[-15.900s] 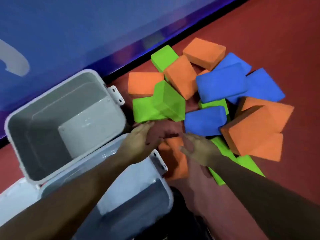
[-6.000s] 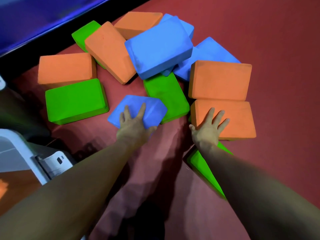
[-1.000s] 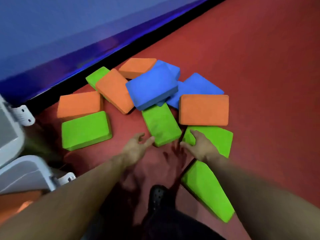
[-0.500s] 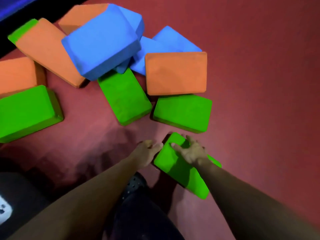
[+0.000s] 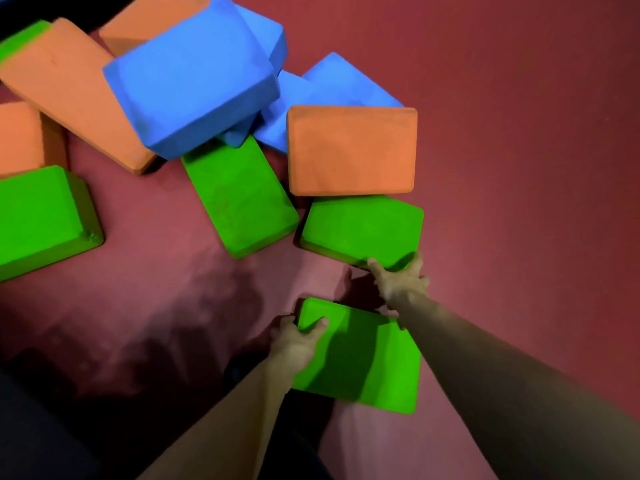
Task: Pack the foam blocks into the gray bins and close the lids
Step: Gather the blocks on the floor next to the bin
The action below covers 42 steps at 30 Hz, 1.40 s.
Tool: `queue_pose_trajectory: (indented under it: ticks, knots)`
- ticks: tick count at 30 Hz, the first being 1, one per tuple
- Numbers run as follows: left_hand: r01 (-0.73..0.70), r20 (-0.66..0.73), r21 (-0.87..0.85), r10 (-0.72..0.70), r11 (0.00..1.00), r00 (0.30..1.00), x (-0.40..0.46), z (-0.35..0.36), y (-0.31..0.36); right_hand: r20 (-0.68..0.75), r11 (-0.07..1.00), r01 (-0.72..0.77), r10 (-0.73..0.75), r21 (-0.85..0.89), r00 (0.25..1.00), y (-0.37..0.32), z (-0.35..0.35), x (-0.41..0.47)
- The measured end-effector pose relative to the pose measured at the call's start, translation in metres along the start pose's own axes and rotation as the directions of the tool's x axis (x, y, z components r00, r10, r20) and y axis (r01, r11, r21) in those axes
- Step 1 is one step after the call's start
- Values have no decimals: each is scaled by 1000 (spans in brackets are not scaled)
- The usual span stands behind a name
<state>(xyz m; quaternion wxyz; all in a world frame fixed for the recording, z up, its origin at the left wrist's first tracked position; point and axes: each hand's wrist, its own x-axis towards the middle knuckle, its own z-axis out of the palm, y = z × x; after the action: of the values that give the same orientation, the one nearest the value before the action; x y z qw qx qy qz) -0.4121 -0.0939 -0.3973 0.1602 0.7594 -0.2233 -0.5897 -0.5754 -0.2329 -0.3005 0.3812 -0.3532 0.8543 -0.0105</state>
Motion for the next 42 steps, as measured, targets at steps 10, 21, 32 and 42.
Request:
queue_pose_trajectory:
  ticks: [10,21,32,42]
  knots:
    - [-77,81,-121,87,990,993,-41,-42,59,-31,974,184,-190,-131,981,2,-17,24]
    - [-111,79,-57,115,992,990,-33,-100,79,-33,955,-130,144,266,989,-15,6,38]
    - [-231,-42,97,236,968,971,-68,-117,108,-15,788,-45,69,614,998,-11,-16,7]
    - [-357,-88,318,402,878,911,-165,-190,147,-107,912,113,-77,394,991,-57,-73,-117]
